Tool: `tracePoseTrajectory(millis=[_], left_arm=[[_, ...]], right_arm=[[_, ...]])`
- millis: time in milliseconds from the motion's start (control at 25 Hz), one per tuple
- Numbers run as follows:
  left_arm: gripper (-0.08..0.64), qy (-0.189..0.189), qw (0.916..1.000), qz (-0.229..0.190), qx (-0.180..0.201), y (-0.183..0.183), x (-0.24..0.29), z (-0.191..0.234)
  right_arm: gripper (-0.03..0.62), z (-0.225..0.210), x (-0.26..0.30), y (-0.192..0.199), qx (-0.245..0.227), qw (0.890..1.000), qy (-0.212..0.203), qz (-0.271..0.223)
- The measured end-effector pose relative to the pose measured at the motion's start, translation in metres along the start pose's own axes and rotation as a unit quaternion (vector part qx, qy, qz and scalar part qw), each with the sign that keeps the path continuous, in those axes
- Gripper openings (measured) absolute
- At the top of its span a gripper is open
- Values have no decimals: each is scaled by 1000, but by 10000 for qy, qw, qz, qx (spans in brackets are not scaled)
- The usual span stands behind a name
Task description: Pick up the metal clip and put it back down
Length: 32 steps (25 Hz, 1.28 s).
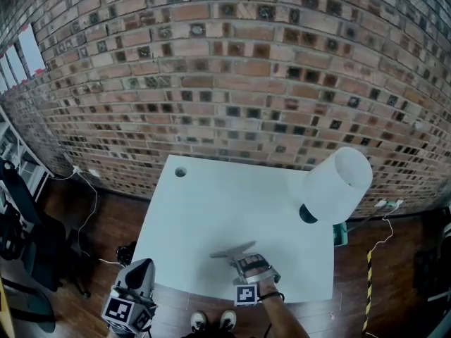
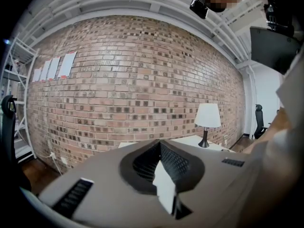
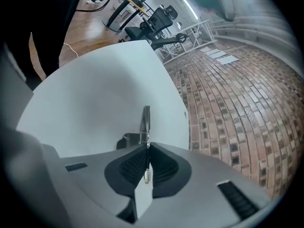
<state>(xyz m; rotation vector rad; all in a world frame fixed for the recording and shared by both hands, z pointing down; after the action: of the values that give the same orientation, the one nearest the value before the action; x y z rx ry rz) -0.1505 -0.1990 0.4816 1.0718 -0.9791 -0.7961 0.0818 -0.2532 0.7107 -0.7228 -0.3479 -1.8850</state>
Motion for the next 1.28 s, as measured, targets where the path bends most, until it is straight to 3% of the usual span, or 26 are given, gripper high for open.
tracePoseTrajectory(millis=[120,360,520,600,800,960,1000,1160,1280], left_arm=[[15,-75,9999,-110,-49,-3,0,2],[17,-75,9997,-205,65,-3,4,2],[15,11,9999,-104,-21,-2,5,-6],[15,205,9998,0,1,-2,7,-15],[15,438,9990,52,50,0,11,-29],[15,597,9981,111,70,2,14,-38],[15,619,9980,114,70,2,14,-39],[15,726,9972,78,142,0,19,-45],[15,847,9961,11,247,0,24,-45]], right_arm=[[8,3,1,-5,117,9998,68,-117],[12,-9,1,3,-196,9978,616,146],[20,-2,1,3,7,9992,400,25],[63,3,-2,4,161,9997,202,-22],[88,5,-11,9,376,9992,129,-71],[95,3,-25,27,180,9992,215,301],[100,2,-30,31,248,9987,257,359],[100,3,-51,39,1280,9907,307,346],[100,15,-61,43,1351,9893,187,518]])
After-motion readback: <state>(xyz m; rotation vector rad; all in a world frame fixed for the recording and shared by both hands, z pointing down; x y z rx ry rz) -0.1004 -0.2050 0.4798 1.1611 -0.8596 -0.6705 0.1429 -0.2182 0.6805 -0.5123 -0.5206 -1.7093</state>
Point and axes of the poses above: the fingertips, and each gripper's own axes: x forward along the fingers, z to its left, y out of its underside, the point moved 5 cm from there along -x, backward along the fingers, and after that the axes turned 8 degrees about -x, right-handed, at the moved point
